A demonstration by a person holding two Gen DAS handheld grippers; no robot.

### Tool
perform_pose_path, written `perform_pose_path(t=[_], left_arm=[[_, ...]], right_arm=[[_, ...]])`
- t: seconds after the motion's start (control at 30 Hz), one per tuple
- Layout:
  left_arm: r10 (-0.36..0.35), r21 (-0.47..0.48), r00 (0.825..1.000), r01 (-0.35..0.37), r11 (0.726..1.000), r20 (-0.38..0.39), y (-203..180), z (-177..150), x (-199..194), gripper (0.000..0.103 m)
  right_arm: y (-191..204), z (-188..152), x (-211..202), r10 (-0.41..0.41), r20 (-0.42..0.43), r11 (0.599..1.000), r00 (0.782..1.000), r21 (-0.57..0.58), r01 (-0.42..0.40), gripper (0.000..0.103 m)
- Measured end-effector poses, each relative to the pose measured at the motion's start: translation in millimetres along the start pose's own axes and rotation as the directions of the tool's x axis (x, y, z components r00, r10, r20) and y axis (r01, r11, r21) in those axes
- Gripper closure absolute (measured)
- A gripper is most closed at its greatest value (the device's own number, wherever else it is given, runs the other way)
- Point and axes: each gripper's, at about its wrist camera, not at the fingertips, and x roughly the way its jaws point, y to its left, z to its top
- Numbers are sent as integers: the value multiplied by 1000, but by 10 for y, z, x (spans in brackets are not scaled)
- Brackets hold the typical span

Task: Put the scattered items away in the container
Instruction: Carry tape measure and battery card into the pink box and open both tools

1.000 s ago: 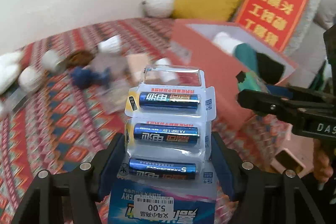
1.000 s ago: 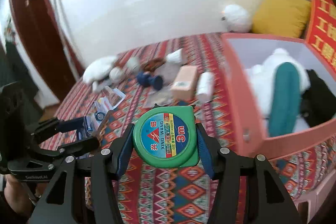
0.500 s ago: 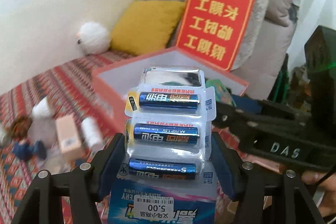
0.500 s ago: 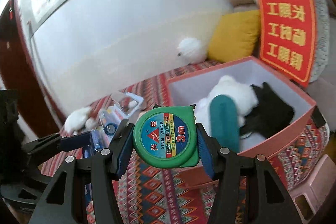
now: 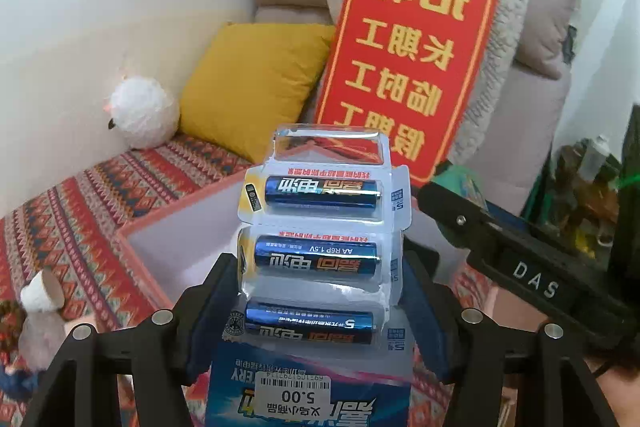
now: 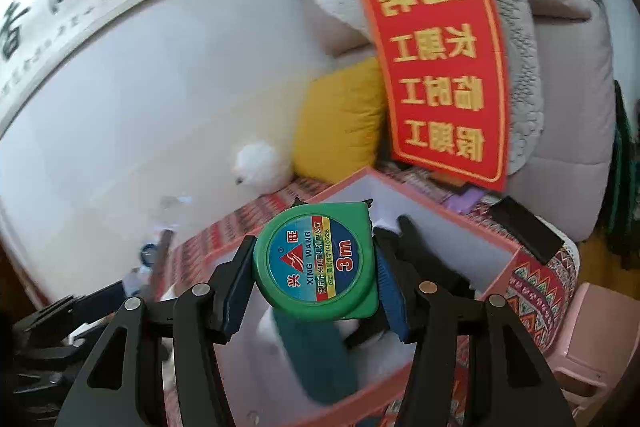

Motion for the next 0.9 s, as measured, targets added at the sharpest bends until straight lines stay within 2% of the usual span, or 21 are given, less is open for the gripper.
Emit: perform_pose_path(t=[0.2,0.3,0.33,0.37,0.4,0.53,0.7,0.83,0.9], left_arm=[[8,-45,998,-12,999,-69,270,178,652,35],[-4,-94,993,-6,996,-114,427,138,926,28],[2,-108,992,-16,994,-127,471,116,972,25],[8,-122,990,-25,992,-141,514,93,1018,20],[14,-137,988,-35,990,-154,557,71,1065,17],[37,-144,996,-49,988,-85,654,101,769,11],[82,-170,997,-83,982,-13,782,85,256,8],[153,-189,988,-145,971,28,985,-111,-260,7],[201,-210,979,-190,959,35,1175,-284,-580,6]], right_arm=[[-84,16,469,-39,-44,998,998,39,41,44],[-135,-17,689,-57,-71,997,996,46,60,42],[-146,-42,757,-74,-86,996,994,41,78,38],[-162,-74,797,-102,-99,994,990,39,106,20],[-183,-87,807,-129,-98,990,987,39,133,8],[-228,-57,686,-162,-39,985,986,58,164,7],[11,-68,479,-125,20,992,992,38,124,7],[518,-151,264,-42,68,997,997,-55,46,7],[859,-257,163,32,72,993,997,-119,-24,5]])
